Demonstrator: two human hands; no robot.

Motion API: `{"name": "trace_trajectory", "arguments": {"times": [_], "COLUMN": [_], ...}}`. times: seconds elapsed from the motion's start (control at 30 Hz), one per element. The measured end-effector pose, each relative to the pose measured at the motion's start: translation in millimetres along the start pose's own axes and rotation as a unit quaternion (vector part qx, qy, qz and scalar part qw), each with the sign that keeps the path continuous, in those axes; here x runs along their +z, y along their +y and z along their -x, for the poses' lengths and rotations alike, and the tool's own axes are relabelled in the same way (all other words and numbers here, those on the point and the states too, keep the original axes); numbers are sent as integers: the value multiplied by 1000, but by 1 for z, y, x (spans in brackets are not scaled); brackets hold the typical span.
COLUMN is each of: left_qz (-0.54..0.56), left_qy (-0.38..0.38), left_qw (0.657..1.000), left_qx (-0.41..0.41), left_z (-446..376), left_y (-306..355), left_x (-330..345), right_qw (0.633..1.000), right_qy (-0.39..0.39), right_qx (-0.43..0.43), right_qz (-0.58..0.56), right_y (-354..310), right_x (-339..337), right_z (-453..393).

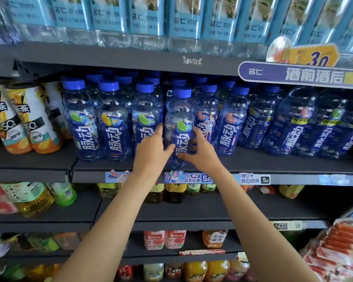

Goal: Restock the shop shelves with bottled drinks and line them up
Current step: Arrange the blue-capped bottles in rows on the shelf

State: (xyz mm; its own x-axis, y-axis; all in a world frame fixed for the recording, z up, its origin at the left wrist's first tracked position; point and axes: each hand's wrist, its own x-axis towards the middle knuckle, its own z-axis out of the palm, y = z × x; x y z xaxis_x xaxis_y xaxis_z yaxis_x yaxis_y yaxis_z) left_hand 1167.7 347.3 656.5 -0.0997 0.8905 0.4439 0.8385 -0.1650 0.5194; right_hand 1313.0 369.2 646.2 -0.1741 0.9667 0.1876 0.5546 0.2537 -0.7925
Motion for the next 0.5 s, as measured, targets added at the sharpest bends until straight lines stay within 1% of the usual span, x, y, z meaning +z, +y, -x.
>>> {"name": "trace_trajectory", "arguments": {"times": [0.1, 0.13, 0.17, 0.2, 0.27, 0.33, 0.5], "left_qz": [62, 69, 70, 65, 38, 21, 37], "left_qy": [138, 160, 161, 143, 85, 47, 57], "left_qw": [988, 984, 983, 985, 989, 990, 988], "left_qx": [-14, -30, -49, -71, -113, -130, -140], "left_z": [17, 19, 19, 18, 15, 15, 13], "left_y": [-15, -21, -26, -31, -35, -36, -42], "left_x": [-8, -9, -8, -7, -2, 2, 13], "right_qw": [999, 998, 998, 996, 995, 994, 991], "right_qy": [30, 34, 40, 45, 50, 51, 46], "right_qx": [-7, -7, -6, -2, 5, 10, 15], "right_qz": [37, 47, 58, 71, 91, 94, 124], "right_y": [-3, -6, -8, -11, -15, -17, -18], "right_x": [10, 12, 14, 15, 18, 18, 16], "right_z": [-6, -7, -8, -10, -11, -12, -15]}}
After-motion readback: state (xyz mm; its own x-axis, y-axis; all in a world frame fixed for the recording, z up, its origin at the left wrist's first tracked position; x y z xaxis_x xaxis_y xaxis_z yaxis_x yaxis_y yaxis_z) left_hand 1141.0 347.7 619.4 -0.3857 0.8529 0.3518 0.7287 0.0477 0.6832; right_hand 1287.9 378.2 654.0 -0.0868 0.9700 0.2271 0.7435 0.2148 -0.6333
